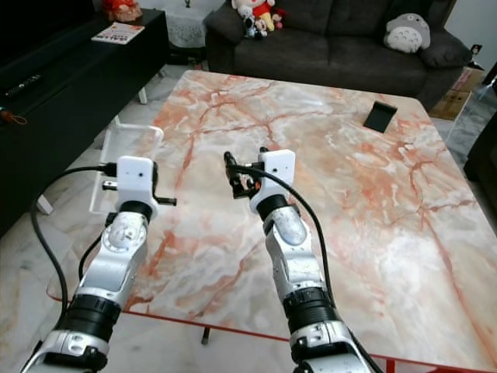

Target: Picking trash to rubbish bin

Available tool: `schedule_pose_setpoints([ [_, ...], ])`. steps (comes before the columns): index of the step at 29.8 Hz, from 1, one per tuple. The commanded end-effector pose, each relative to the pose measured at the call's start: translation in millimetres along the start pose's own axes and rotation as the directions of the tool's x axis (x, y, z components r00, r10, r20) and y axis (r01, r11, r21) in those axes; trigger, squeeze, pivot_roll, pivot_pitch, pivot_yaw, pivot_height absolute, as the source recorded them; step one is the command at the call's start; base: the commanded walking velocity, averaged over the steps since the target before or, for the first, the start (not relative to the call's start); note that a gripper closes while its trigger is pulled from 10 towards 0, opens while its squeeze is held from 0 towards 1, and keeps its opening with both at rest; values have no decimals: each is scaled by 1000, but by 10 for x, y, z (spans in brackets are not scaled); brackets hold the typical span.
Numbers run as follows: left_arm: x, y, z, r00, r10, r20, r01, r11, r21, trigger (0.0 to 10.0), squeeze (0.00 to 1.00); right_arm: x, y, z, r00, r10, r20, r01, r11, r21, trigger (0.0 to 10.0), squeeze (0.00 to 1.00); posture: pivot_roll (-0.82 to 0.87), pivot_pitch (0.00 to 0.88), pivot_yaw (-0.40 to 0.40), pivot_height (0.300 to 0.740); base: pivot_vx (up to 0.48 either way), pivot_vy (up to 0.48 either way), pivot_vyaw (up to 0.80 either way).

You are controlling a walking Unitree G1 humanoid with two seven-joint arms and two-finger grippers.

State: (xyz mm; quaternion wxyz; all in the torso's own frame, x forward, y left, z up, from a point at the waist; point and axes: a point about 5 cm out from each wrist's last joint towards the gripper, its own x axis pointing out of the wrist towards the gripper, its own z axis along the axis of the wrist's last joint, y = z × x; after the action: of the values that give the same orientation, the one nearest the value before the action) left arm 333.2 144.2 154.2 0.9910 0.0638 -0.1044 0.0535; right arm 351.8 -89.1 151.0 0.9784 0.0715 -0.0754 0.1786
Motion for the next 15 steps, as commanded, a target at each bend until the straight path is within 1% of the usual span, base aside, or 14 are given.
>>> schedule_pose_setpoints([
  [1,7,24,100,998,20,62,-20,1000,0,10000,0,19,-32,28,1000,-14,12,14,1000,4,10000,0,34,26,-83,740,0,0,0],
  [2,-24,57,136,993,25,112,-27,1000,13,10000,0,9,-81,4,999,-35,3,35,999,-4,10000,0,34,26,-83,740,0,0,0],
  [3,-33,63,142,992,26,125,-28,999,18,10000,0,4,-97,-8,999,-42,-1,42,999,-5,10000,0,36,18,-82,740,0,0,0],
  [9,-32,49,127,991,27,128,-33,999,43,10000,0,-23,-135,-48,998,-55,-12,55,999,-1,10000,0,39,13,-80,740,0,0,0],
  [11,-11,18,169,988,20,154,-23,1000,20,10000,0,-26,-154,-38,998,-62,-8,62,998,-2,10000,0,34,6,-76,740,0,0,0],
  [15,2,-19,177,988,8,156,-11,1000,18,10000,0,-21,-162,-23,998,-65,-2,65,998,-3,10000,0,30,4,-74,740,0,0,0],
])
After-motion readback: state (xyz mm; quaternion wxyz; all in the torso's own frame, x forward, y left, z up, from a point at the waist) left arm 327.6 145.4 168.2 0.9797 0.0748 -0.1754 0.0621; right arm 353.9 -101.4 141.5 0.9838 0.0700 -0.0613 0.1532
